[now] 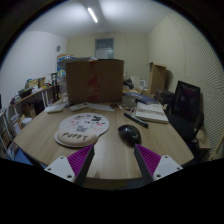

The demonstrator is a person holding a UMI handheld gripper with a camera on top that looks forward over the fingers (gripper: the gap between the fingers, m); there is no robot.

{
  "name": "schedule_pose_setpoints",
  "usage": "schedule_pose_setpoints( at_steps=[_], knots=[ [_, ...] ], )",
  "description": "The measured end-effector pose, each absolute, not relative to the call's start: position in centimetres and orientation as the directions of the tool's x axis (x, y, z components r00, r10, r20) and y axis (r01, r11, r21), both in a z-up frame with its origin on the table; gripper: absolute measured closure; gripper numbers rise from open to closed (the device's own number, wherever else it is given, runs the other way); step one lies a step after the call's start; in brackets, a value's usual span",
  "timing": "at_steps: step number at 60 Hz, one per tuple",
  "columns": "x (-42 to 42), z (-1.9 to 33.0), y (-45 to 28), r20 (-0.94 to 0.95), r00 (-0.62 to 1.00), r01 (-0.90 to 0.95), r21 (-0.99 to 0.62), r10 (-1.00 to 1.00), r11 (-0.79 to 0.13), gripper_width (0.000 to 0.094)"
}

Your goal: Arrange mouse

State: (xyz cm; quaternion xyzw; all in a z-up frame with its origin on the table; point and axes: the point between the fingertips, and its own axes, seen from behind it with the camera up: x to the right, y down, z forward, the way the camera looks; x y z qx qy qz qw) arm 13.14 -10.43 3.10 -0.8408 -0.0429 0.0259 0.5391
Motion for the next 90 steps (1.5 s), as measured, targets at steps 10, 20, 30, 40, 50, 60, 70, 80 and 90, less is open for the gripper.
schedule_pose_setpoints(
  at_steps=[10, 20, 30, 40, 50, 60, 70, 80, 90],
  knots=[
    [17.2, 0.4, -6.0, 0.012, 0.996, 0.054, -0.877, 0.089, -0.478, 0.0112],
    [18.2, -1.1, -2.3, -0.024, 0.994, 0.032, -0.866, 0.104, -0.498, 0.0118],
    [18.8, -1.0, 1.3, -0.022, 0.997, 0.019, -0.867, 0.077, -0.498, 0.0109],
    [19.1, -1.3, 1.9, -0.021, 0.999, 0.006, -0.851, 0.045, -0.525, 0.0128],
    [20.1, -1.3, 1.7, -0.023, 0.999, -0.036, -0.854, -0.031, -0.519, 0.0373],
    [20.0, -1.4, 1.2, 0.002, 0.996, -0.048, -0.852, -0.094, -0.521, 0.0476],
    [19.2, 0.8, 0.2, -0.059, 0.99, -0.113, -0.876, -0.127, -0.47, 0.0543],
    [13.9, 12.0, 0.5, -0.131, 0.988, -0.149, -0.94, -0.079, -0.307, 0.0547],
    [4.0, 15.7, 3.9, -0.079, 0.996, -0.066, -0.953, 0.03, -0.295, 0.0547]
  ],
)
